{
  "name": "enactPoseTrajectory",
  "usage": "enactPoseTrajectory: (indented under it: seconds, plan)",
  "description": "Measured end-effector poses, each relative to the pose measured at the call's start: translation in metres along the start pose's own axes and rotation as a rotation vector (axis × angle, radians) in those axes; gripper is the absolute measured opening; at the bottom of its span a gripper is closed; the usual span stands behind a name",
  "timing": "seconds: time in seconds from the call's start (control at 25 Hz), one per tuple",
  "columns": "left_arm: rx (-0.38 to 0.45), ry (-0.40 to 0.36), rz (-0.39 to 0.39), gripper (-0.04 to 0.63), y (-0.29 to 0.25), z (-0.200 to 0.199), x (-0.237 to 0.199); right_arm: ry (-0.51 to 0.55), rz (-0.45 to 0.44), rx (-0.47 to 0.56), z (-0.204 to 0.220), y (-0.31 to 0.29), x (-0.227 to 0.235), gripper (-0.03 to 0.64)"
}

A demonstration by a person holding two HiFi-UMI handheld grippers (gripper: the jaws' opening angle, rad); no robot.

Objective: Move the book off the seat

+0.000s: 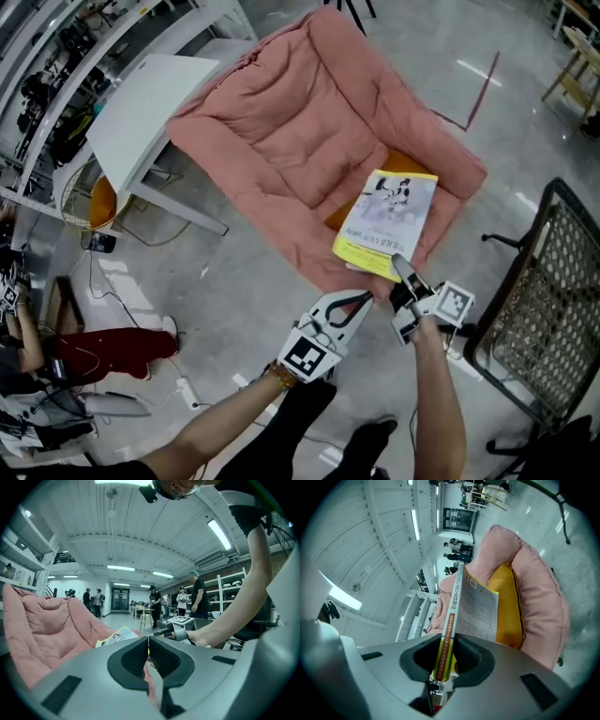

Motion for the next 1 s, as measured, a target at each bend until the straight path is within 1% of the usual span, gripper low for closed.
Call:
enactPoseTrajectory:
  seconds: [0.28,0.48,0.68,0.8,1.0]
  plan:
    - [0.010,-0.007,0.029,0.000,-0.011,-0.012,0.019,0.032,-0.017,0.011,-0.006,0.022,-0.017,0.075]
    - [0.023,-0.020,0.036,0.000,-0.016,-0.021,0.028,0.014,-0.047,0.024,-0.008,0.034,-0.033,0.077]
    - [0.031,-0.027,0.048,0.000,-0.015,-0.029,0.039,0.031,-0.069,0.026,-0.008,0.043,-0.052,0.075]
    - [0.022,-0.024,0.054,0.000,-0.014,-0.033,0.046,0.030,-0.093,0.033,-0.008,0.049,-0.064,0.077]
    - [0.028,-0.034,0.065,0.000,-0.016,-0.047,0.068,0.051,-0.110,0.031,-0.010,0.072,-0.084,0.075]
Point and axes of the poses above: the fingertips, and each gripper's own axes: y backward along the fingers, x to its right, z out of its underside, the point moved 5 cm from there along y, backward along the fingers, and after that the axes turned 4 degrees about -y, right-handed, at the moved point
